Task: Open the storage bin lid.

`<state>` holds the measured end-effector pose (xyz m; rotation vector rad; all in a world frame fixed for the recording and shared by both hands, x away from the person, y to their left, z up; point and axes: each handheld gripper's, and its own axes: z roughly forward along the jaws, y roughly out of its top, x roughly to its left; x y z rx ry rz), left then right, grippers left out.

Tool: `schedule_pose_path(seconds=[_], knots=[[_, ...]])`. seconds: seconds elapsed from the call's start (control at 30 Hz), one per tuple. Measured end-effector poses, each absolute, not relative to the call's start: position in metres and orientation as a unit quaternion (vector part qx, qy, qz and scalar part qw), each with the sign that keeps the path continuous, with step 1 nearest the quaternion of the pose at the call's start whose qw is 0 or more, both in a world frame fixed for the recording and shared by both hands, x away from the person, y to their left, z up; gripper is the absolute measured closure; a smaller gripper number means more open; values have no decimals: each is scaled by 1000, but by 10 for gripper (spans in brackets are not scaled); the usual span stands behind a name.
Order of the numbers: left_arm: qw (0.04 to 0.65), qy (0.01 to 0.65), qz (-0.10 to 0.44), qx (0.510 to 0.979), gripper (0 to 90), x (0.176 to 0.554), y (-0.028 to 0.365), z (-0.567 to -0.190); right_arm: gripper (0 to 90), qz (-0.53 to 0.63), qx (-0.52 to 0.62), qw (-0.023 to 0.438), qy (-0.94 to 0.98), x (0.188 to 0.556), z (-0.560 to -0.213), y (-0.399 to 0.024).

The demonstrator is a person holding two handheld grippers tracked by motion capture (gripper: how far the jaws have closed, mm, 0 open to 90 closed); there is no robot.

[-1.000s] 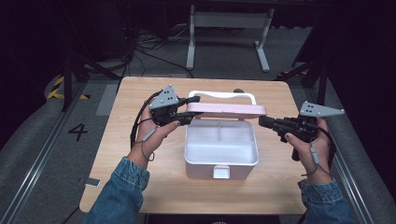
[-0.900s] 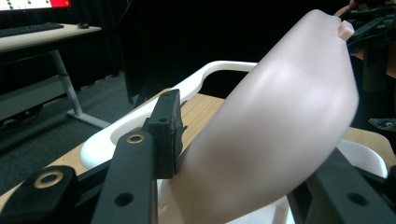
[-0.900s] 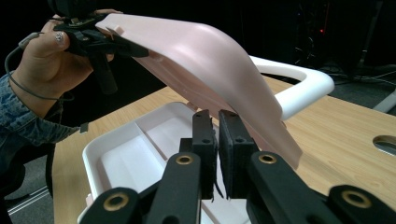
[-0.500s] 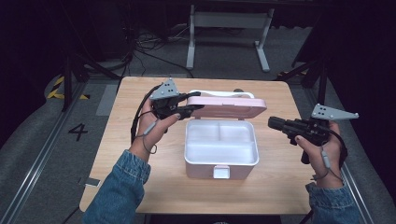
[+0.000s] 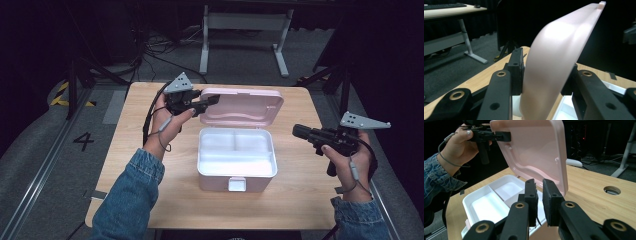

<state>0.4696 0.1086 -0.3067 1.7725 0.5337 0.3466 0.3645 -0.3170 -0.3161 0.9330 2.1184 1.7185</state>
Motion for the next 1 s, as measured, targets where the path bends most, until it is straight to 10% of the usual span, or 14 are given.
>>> schedule_pose_path(seconds=[1.0], knots=[[576,267,128,762,563,529,102,-329,788,581,341,111,730,372,-328,-326]])
